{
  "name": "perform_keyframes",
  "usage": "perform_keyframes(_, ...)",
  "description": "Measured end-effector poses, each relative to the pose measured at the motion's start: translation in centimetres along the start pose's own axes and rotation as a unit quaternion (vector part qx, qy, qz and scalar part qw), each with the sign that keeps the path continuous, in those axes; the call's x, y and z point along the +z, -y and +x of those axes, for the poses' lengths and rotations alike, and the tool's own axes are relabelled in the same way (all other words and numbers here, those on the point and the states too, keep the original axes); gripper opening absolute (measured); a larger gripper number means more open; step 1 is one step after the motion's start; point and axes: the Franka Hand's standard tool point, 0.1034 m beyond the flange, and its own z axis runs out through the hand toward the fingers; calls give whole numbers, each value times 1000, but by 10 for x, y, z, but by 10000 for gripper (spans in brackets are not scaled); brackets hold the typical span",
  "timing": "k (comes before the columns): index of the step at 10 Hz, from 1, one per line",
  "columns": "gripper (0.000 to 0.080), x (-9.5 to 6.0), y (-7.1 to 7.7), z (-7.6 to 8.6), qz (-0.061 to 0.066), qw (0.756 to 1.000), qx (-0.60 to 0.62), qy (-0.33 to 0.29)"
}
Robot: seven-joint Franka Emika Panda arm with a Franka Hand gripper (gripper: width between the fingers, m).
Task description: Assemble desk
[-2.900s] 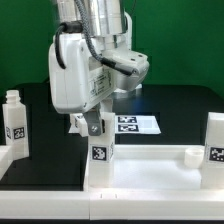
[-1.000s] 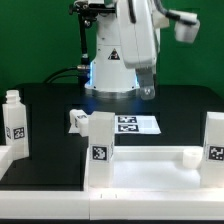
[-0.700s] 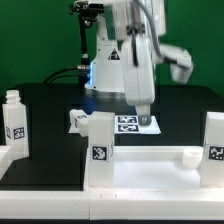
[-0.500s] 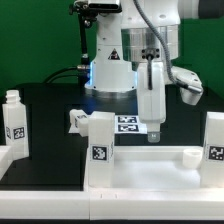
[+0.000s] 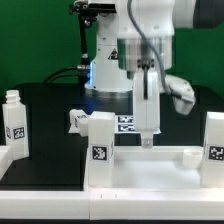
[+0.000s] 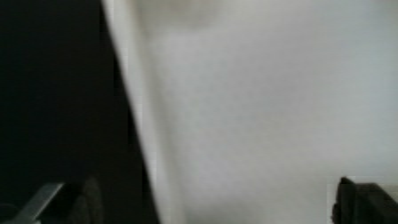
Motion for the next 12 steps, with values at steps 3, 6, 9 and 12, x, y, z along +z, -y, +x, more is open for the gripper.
perform_keyframes(3, 649, 37, -19, -5, -29, 999, 3, -20)
perform_keyframes(6, 547, 43, -23, -11, -33, 999, -4, -24)
perform_keyframes(9, 211, 43, -23, -11, -34, 999, -4, -24)
perform_keyframes(12, 67, 42, -23, -11, -34, 998, -50, -22)
